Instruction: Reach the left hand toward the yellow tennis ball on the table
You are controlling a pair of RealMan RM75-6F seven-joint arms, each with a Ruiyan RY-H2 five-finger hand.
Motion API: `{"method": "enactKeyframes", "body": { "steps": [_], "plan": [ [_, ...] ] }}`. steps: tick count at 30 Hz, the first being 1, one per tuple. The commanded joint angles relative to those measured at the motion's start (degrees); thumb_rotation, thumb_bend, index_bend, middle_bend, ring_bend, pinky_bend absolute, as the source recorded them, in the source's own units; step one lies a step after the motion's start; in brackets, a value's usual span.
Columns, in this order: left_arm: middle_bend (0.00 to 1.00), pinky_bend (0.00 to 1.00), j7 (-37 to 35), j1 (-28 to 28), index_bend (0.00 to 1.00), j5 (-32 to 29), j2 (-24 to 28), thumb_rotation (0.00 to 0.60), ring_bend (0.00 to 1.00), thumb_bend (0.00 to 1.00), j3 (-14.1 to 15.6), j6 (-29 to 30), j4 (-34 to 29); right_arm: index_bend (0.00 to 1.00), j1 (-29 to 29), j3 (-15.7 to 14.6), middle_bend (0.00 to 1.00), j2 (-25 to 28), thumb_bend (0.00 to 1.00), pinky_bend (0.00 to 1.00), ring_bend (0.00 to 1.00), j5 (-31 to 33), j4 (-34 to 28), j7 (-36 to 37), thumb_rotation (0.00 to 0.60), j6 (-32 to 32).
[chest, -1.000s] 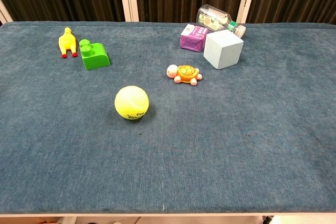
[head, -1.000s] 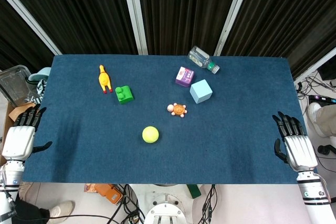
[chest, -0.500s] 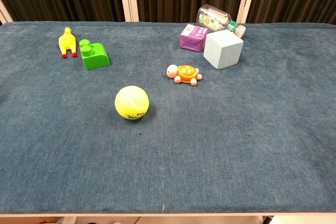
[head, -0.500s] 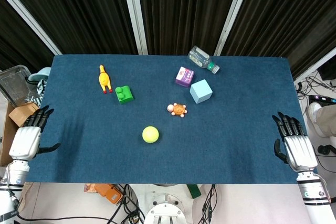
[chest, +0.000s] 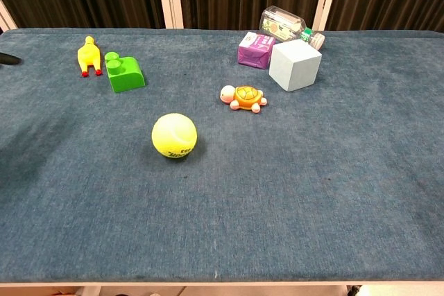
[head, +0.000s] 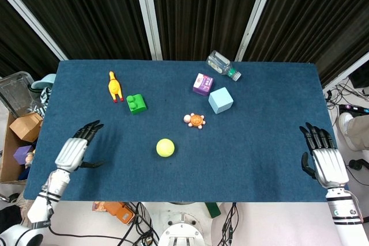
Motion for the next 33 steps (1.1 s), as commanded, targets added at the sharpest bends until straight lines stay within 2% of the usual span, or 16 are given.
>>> {"method": "enactKeyframes", "body": {
  "steps": [1,12,21,26,33],
  "plan": [
    [0.0,0.12,-0.7,-2.0,0.07,0.7,-2.2,0.6,0.0,0.07,-0.1,-1.9,-0.3,0.0,0.0,0.0,0.06,0.0,0.85,0.1,0.11,0.1,0.0,-0.1,0.6,-0.1],
    [0.01,0.13,-0.1,-6.9,0.07,2.7,-9.4,0.6,0.0,0.07,0.6,-6.1,-0.5,0.0,0.4,0.1,0.06,-0.1,0.85,0.1,0.11,0.3,0.0,-0.4,0.6,-0.7],
    [0.04,0.15,2.0,-11.3,0.07,1.0,-15.1,0.6,0.0,0.08,-1.2,-10.2,2.3,0.0,0.6,0.2,0.06,-0.1,0.85,0.1,0.11,0.7,0.1,-0.3,0.6,-1.0],
    [0.12,0.15,3.3,-13.3,0.1,-0.6,-17.0,0.6,0.03,0.08,-2.5,-11.8,3.7,0.0,0.8,0.3,0.06,-0.1,0.85,0.1,0.11,0.8,0.1,-0.3,0.6,-1.3],
    [0.29,0.27,4.1,-14.9,0.2,-1.9,-18.3,0.6,0.2,0.08,-2.5,-13.4,3.8,0.0,1.0,0.4,0.06,-0.1,0.85,0.1,0.11,1.1,0.1,-0.3,0.6,-1.6]
  ]
}}
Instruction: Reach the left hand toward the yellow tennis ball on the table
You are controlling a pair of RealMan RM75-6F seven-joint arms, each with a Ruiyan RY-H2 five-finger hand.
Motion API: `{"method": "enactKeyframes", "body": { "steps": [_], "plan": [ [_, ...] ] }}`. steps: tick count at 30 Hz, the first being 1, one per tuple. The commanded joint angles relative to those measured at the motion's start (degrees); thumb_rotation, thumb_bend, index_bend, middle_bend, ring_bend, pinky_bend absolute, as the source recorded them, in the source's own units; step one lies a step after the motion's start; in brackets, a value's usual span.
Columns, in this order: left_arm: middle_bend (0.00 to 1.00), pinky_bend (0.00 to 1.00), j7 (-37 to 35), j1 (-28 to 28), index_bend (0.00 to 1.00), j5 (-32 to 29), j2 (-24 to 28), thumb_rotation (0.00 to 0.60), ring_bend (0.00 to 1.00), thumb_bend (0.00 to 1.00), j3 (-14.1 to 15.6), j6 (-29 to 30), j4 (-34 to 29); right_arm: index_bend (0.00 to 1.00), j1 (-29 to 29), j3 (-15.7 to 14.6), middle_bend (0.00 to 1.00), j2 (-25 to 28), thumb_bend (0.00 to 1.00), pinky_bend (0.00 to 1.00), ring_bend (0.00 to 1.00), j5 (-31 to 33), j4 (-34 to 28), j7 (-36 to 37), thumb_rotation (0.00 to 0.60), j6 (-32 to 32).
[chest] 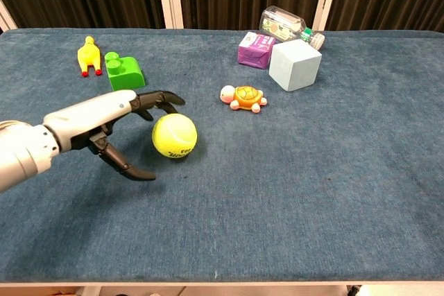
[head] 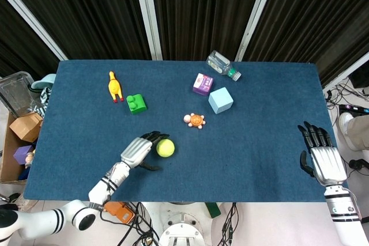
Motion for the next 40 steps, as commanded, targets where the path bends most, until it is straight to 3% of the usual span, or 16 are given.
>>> {"method": "enactKeyframes", "body": {
  "steps": [1,5,10,14,21,31,40],
  "plan": [
    [0.31,0.28,0.3,-0.6,0.21,-0.4,-0.4,0.6,0.22,0.08,0.1,-0.5,-0.2,0.0,0.0,0.0,0.06,0.0,0.85,0.1,0.11,0.1,0.0,0.0,0.6,-0.1],
    [0.43,0.36,0.4,-1.3,0.29,-0.6,-1.9,0.6,0.33,0.1,-0.7,0.4,0.0,0.0,0.1,0.0,0.06,0.0,0.85,0.1,0.11,0.1,0.0,0.0,0.6,-0.2],
    [0.63,0.61,2.6,-1.7,0.53,0.0,-4.3,0.6,0.52,0.15,-1.2,2.8,2.0,0.0,0.1,0.1,0.06,0.0,0.85,0.1,0.11,0.2,0.0,0.3,0.6,0.0],
    [0.68,0.64,3.8,-2.0,0.62,-1.8,-2.9,0.6,0.56,0.2,-1.3,1.4,1.1,0.0,0.1,0.1,0.06,0.2,0.85,0.1,0.11,0.4,0.1,0.7,0.6,-0.2],
    [0.68,0.64,8.4,-2.0,0.63,-3.4,3.3,0.6,0.56,0.2,-4.1,3.7,-5.0,0.0,0.2,0.0,0.06,0.2,0.85,0.1,0.11,0.1,0.1,0.8,0.6,-0.1],
    [0.68,0.64,14.1,-0.2,0.63,-3.7,19.2,0.6,0.57,0.2,-9.0,9.9,-20.9,0.0,0.1,0.0,0.06,0.2,0.85,0.1,0.11,0.1,-0.1,0.7,0.6,0.0],
    [0.68,0.64,17.7,1.8,0.63,-3.4,28.9,0.6,0.56,0.2,-11.2,14.5,-30.4,0.0,0.0,-0.1,0.06,0.2,0.85,0.1,0.11,0.1,-0.3,0.5,0.6,0.2]
  ]
}}
